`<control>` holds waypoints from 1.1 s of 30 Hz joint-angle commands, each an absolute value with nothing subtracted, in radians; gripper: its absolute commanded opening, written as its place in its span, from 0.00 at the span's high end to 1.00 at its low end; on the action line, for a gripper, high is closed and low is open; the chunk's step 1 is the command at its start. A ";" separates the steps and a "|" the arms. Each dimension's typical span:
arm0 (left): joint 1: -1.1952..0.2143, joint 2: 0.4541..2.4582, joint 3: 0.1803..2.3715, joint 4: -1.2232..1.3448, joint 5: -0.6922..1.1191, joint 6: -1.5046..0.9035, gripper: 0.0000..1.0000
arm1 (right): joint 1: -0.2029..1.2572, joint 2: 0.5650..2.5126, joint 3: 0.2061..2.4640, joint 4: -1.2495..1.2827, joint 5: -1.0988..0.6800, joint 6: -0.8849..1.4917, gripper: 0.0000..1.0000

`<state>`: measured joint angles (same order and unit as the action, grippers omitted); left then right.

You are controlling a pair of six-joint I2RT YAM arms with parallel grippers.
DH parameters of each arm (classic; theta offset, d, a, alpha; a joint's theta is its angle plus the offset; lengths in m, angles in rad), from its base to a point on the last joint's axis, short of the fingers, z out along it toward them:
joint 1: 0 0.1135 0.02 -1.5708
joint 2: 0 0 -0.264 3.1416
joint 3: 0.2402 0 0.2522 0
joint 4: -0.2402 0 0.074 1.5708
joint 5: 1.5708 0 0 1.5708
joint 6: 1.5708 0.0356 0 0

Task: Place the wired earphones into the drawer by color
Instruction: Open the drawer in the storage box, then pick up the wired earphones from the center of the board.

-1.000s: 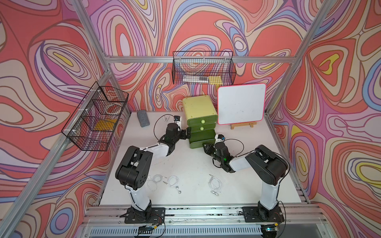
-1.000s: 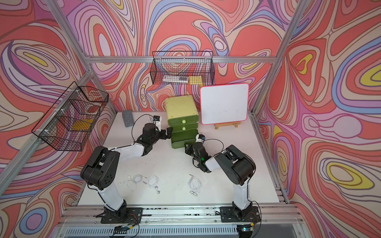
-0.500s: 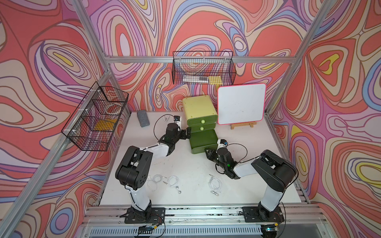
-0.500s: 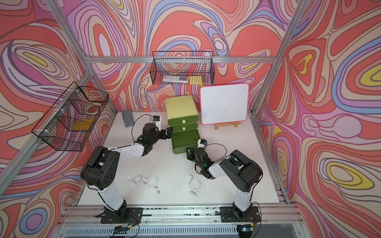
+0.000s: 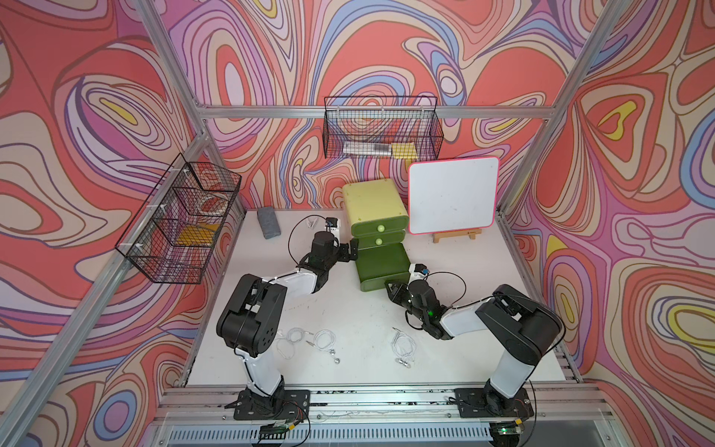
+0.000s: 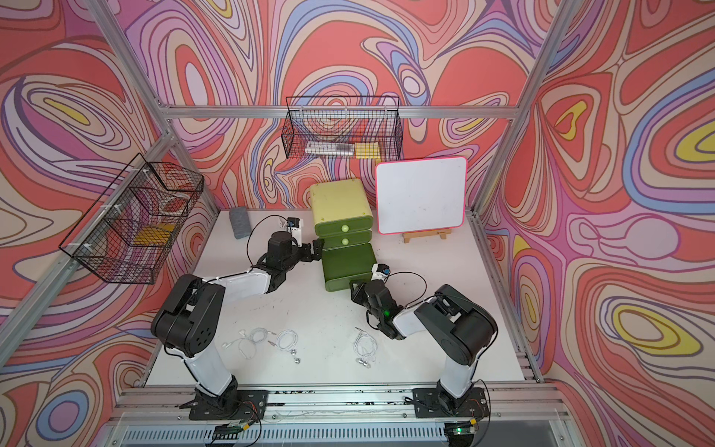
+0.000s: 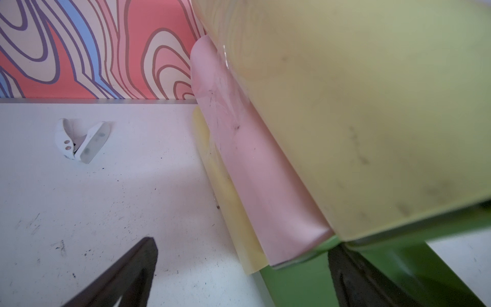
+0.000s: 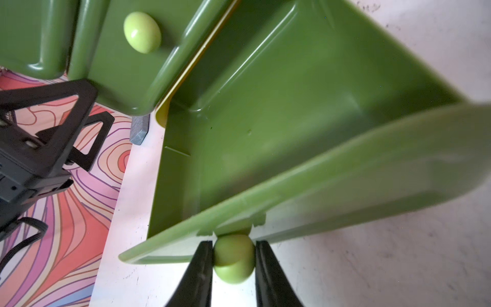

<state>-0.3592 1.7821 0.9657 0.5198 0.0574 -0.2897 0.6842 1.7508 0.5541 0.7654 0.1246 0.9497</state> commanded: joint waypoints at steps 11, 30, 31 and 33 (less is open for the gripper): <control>-0.352 1.554 0.814 0.434 0.152 -0.423 0.01 | 0.690 1.548 0.506 0.522 0.153 0.912 0.43; -0.369 1.082 0.480 0.199 0.293 -0.408 0.01 | 0.692 1.168 0.659 -0.424 0.034 0.747 0.39; -0.369 1.062 0.448 0.210 0.290 -0.400 0.01 | 0.693 1.163 0.665 -0.456 0.027 0.746 0.39; -0.370 1.025 0.398 0.232 0.281 -0.381 0.01 | 0.695 1.158 0.674 -0.507 0.013 0.743 0.40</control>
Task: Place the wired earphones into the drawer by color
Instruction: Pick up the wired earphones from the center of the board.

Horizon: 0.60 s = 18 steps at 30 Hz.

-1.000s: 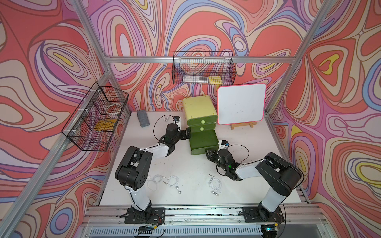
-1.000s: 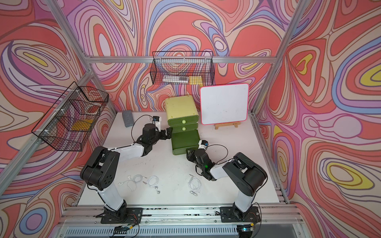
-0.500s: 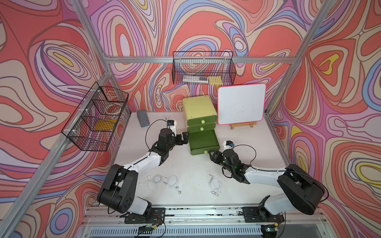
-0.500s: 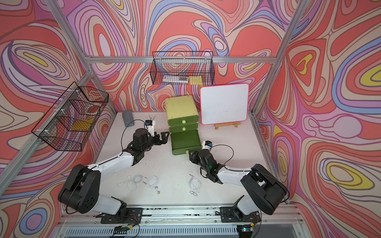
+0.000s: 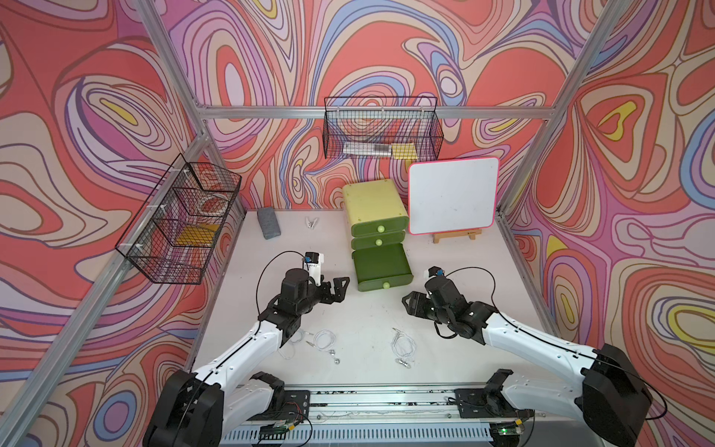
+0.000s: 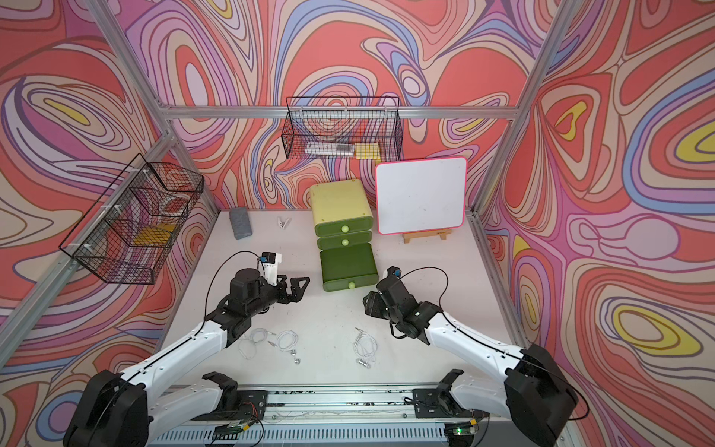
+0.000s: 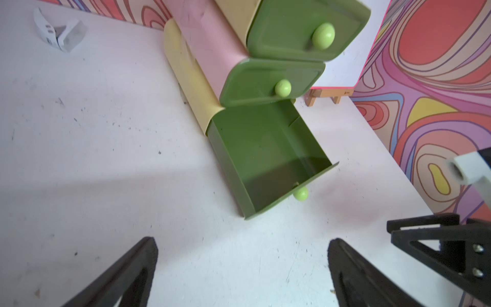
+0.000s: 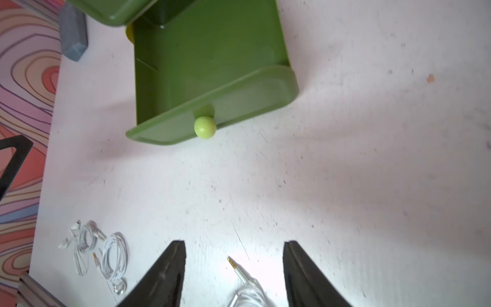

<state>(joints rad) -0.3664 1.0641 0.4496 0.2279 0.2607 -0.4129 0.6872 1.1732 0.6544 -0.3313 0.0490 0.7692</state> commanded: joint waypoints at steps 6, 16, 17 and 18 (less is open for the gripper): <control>-0.369 0.967 0.373 0.213 0.249 -0.355 0.01 | 0.712 1.172 0.690 -0.618 -0.028 0.742 0.40; -0.369 0.980 0.382 0.198 0.235 -0.353 0.01 | 0.799 1.230 0.697 -0.662 -0.047 0.767 0.43; -0.369 0.977 0.381 0.197 0.232 -0.352 0.01 | 0.805 1.240 0.699 -0.662 -0.045 0.767 0.43; -0.369 0.974 0.379 0.196 0.228 -0.352 0.01 | 0.815 1.253 0.704 -0.661 -0.042 0.767 0.44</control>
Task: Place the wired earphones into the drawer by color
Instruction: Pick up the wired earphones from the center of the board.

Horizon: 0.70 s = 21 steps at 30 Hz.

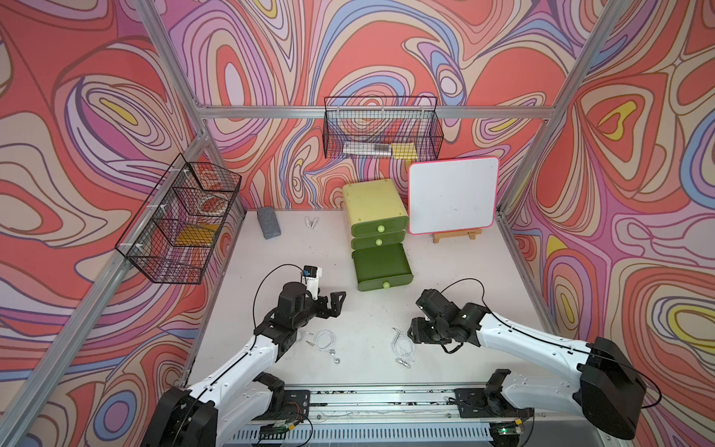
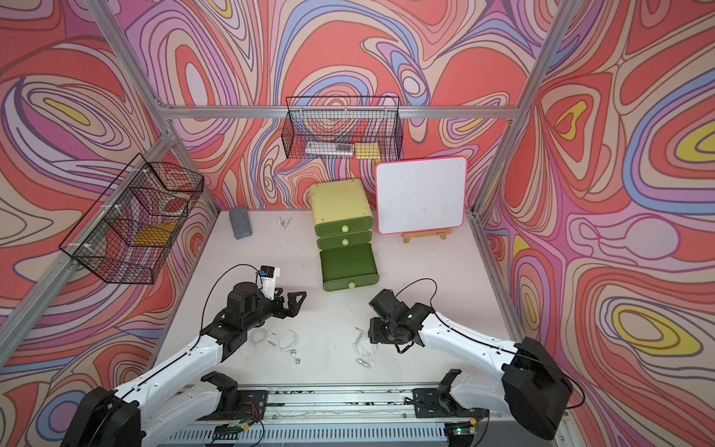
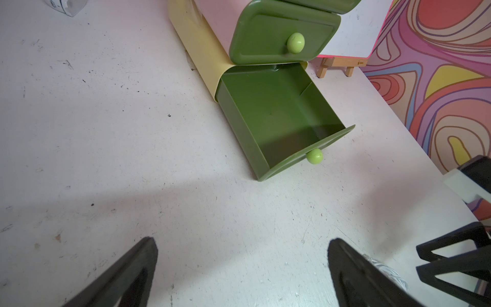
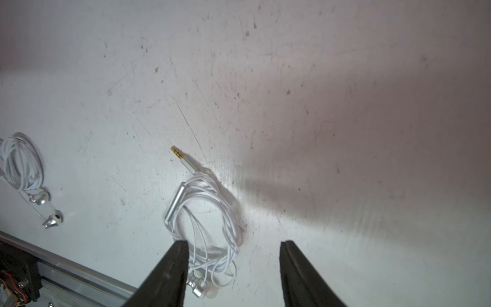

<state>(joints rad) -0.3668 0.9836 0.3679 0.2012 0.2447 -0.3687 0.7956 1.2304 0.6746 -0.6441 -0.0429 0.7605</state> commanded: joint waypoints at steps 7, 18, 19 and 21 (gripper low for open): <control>-0.369 0.975 0.379 0.195 0.226 -0.351 0.01 | 0.885 1.338 0.748 -0.689 0.026 0.775 0.46; -0.369 0.977 0.379 0.195 0.224 -0.352 0.01 | 0.931 1.415 0.792 -0.735 0.110 0.779 0.53; -0.369 0.977 0.379 0.196 0.226 -0.353 0.01 | 0.933 1.419 0.794 -0.734 0.110 0.779 0.54; -0.370 0.976 0.380 0.196 0.225 -0.353 0.01 | 0.936 1.428 0.793 -0.727 0.108 0.779 0.55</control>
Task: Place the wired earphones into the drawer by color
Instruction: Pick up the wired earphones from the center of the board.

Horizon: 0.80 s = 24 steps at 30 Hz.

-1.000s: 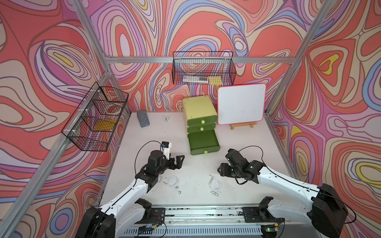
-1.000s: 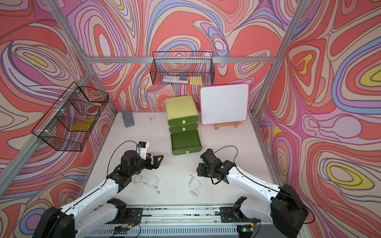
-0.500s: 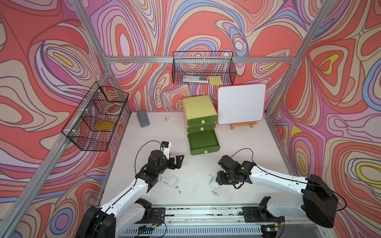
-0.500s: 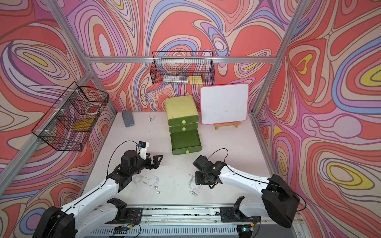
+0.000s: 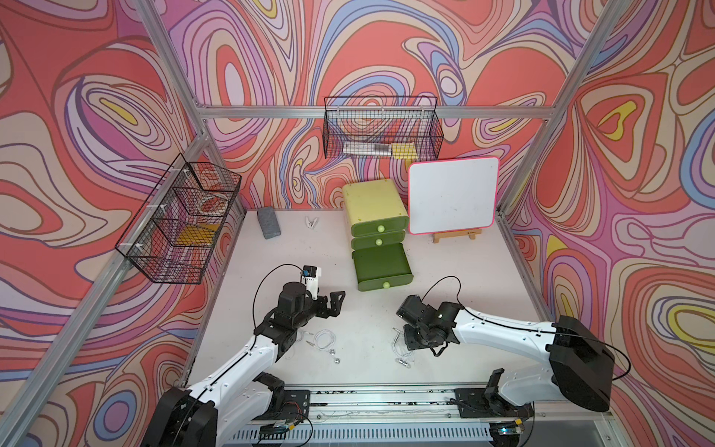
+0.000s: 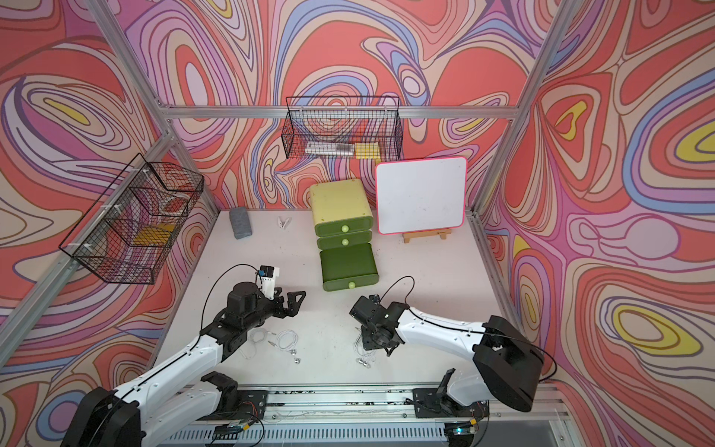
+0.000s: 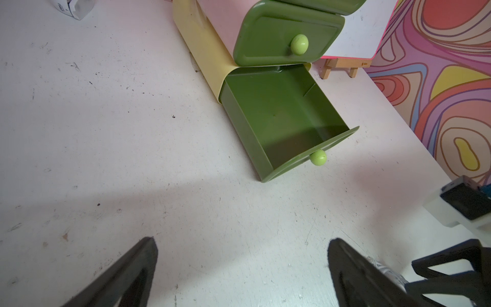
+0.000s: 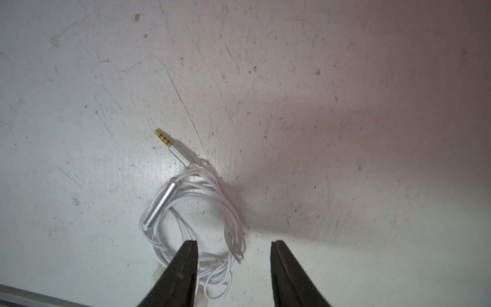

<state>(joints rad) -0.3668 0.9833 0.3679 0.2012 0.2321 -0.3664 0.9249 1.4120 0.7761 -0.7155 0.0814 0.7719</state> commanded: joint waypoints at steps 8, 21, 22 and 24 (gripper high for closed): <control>-0.369 0.977 0.379 0.196 0.227 -0.353 0.01 | 0.939 1.454 0.786 -0.697 0.100 0.778 0.61; -0.370 0.978 0.380 0.198 0.229 -0.354 0.01 | 0.938 1.485 0.768 -0.665 0.092 0.778 0.72; -0.369 0.979 0.379 0.198 0.229 -0.354 0.01 | 0.938 1.488 0.766 -0.665 0.093 0.779 0.73; -0.369 0.978 0.379 0.198 0.228 -0.354 0.01 | 0.939 1.492 0.764 -0.661 0.092 0.779 0.74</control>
<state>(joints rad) -0.3668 0.9833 0.3679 0.2012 0.2325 -0.3664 0.9318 1.4780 0.7738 -0.6758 0.0856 0.7723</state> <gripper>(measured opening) 0.992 0.263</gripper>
